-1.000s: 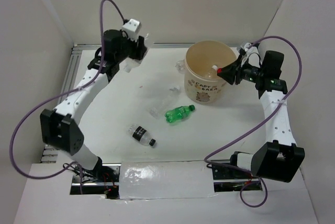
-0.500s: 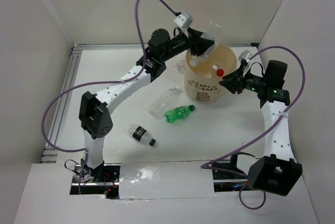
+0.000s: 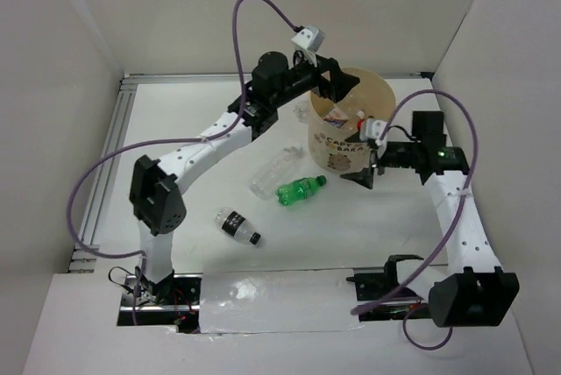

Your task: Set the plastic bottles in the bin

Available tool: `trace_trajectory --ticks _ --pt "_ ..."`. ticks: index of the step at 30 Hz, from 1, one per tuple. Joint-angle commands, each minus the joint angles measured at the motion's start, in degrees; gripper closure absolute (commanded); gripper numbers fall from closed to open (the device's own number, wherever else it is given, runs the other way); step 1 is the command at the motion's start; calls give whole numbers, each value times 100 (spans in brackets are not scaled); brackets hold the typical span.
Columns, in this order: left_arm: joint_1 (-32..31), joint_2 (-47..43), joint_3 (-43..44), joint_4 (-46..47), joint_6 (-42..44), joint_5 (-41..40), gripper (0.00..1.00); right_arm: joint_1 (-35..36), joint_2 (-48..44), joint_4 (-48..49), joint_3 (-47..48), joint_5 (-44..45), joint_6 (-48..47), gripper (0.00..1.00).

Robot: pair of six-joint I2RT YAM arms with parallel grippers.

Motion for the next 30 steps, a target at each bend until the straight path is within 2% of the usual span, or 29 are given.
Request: trace_trajectory --ticks 1,2,4,5,6,8,9,11,13,15,17,23,24,25,26,27,30 --pt "144 -1379 -553 -263 424 -586 0 1173 110 -100 76 733 -825 1" --pt "144 -2026 -1164 -519 477 -1013 0 1978 111 6 -46 1043 -825 1" --pt "197 -2714 -1870 -1090 373 -1525 0 2721 111 435 -275 1971 -773 1" --pt "249 -3057 -2274 -1658 76 -2015 0 3020 163 899 -520 2265 -773 1" --pt "250 -3400 -3174 -1873 -119 -2194 0 3458 268 1147 -627 2564 -703 1" --pt "250 -4393 -4084 -2225 -610 -2501 0 3734 653 1657 -698 3250 -754 1" --pt "250 -4683 -4915 -2505 -1170 -2564 0 3813 821 1799 -768 3391 -755 1" --pt "197 -5455 -5623 -2726 -1770 -2783 0 3893 1407 2071 -768 3638 -755 1" --pt "136 -5862 -6378 -3199 -2693 -2977 0 3954 1779 2247 -768 3901 -755 1" --pt "56 -6310 -6697 -3622 -3604 -3283 0 4024 2191 2616 -821 4130 -825 1" --pt "-23 -6531 -6953 -4281 -4152 -3425 0 4077 2430 2828 -909 4350 -825 1" --pt "-357 -6830 -7006 -5468 -5691 -3690 0 4147 3283 2951 -847 4465 -887 3" --pt "-418 -6831 -7006 -5687 -5858 -3690 0 4148 3283 2830 -847 4465 -974 12" --pt "-471 -6831 -7006 -5759 -6208 -3690 0 4148 3336 2724 -769 4317 -1036 29" --pt "-471 -6831 -7076 -5812 -6368 -3690 0 4148 3284 2592 -716 4316 -1036 29" --pt "-471 -6831 -7077 -5812 -6517 -3577 0 4148 3162 2287 -655 4107 -1036 47" --pt "-524 -6630 -7295 -5812 -6940 -3435 0 4148 2810 1740 -338 3492 -1036 63"
